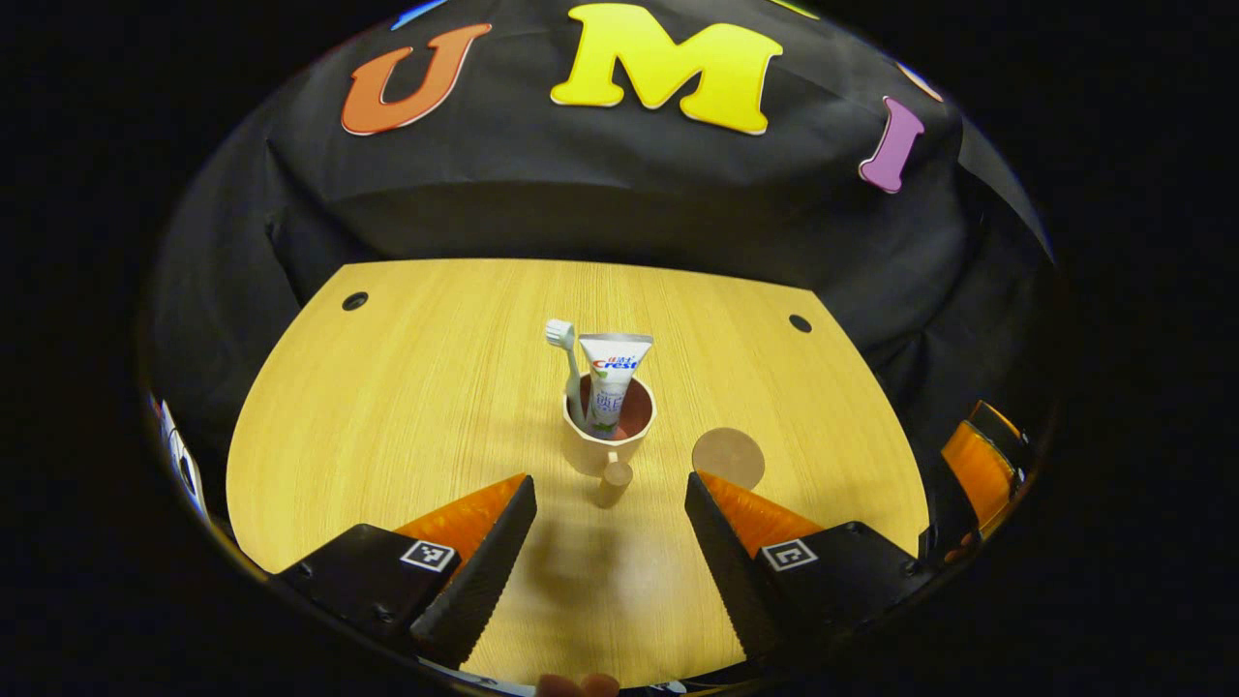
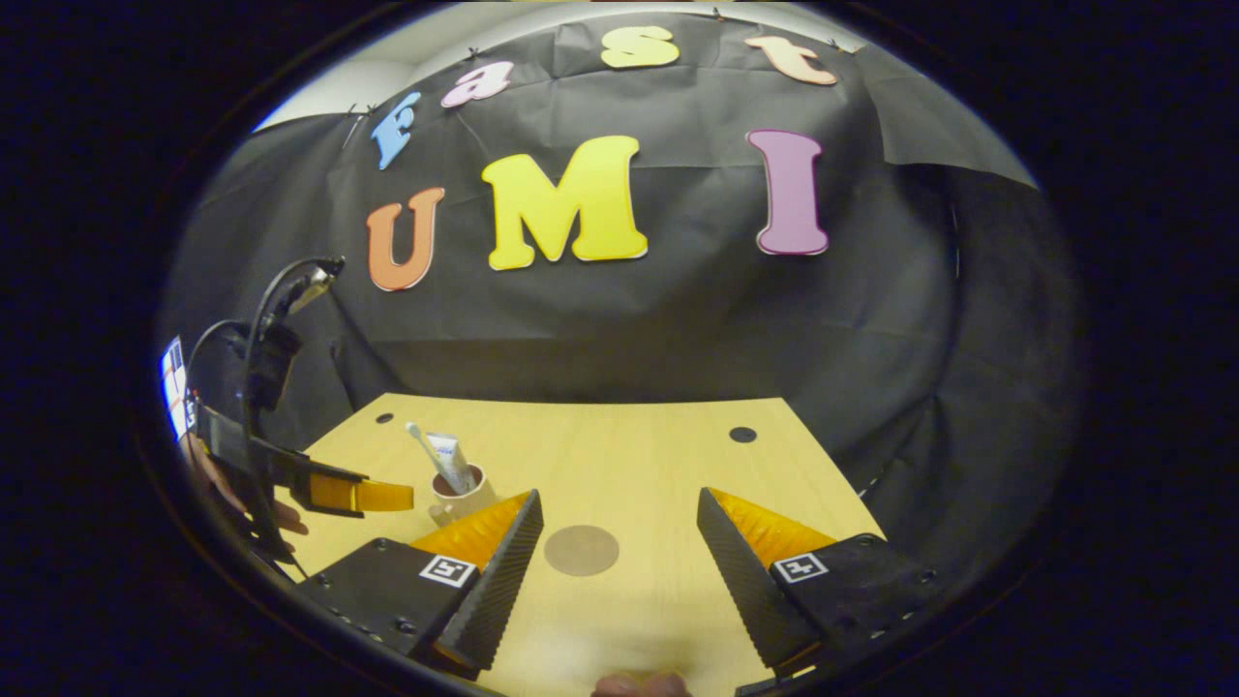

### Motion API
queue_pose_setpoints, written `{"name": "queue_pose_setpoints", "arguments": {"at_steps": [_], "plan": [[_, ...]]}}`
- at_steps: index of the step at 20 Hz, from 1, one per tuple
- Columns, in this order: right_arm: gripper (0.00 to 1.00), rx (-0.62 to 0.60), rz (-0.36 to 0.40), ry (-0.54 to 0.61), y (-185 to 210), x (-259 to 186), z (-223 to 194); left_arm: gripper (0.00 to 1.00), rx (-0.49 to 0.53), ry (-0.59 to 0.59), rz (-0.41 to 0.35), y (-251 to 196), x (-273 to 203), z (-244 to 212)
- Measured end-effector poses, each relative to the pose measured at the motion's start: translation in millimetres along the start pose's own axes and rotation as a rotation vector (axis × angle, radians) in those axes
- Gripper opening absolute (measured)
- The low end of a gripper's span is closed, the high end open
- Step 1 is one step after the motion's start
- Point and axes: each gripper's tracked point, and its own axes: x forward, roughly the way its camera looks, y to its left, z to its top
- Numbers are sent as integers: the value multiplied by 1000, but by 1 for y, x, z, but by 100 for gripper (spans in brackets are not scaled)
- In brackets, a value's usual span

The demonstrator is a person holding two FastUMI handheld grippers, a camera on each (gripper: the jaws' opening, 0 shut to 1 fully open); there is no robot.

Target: Put the toothbrush and toothpaste on the desktop into the cup, then pick up the cup and place it on the coaster on the desktop.

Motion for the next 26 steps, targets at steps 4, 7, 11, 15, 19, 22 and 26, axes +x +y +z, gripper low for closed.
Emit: {"name": "queue_pose_setpoints", "arguments": {"at_steps": [4, 7, 11, 15, 19, 22, 26], "plan": [[95, 12, -47, 6, -29, -12, -4, 99, 6, 143, 8, 4, 29, -6], [95, 26, -67, 22, -39, -13, -8, 99, -8, 217, 6, 3, 52, -11], [96, 27, -81, 41, -41, -12, -13, 99, -12, 319, 20, -1, 71, -20], [96, 33, -90, 62, -46, -15, -23, 100, 10, 363, 37, -4, 77, -16], [96, 42, -100, 78, -53, -17, -29, 95, 25, 408, 44, -8, 79, -5], [96, 52, -109, 86, -55, -17, -33, 90, 39, 428, 51, -11, 78, 9], [96, 56, -111, 95, -56, -19, -36, 82, 46, 451, 63, -18, 78, 34]]}}
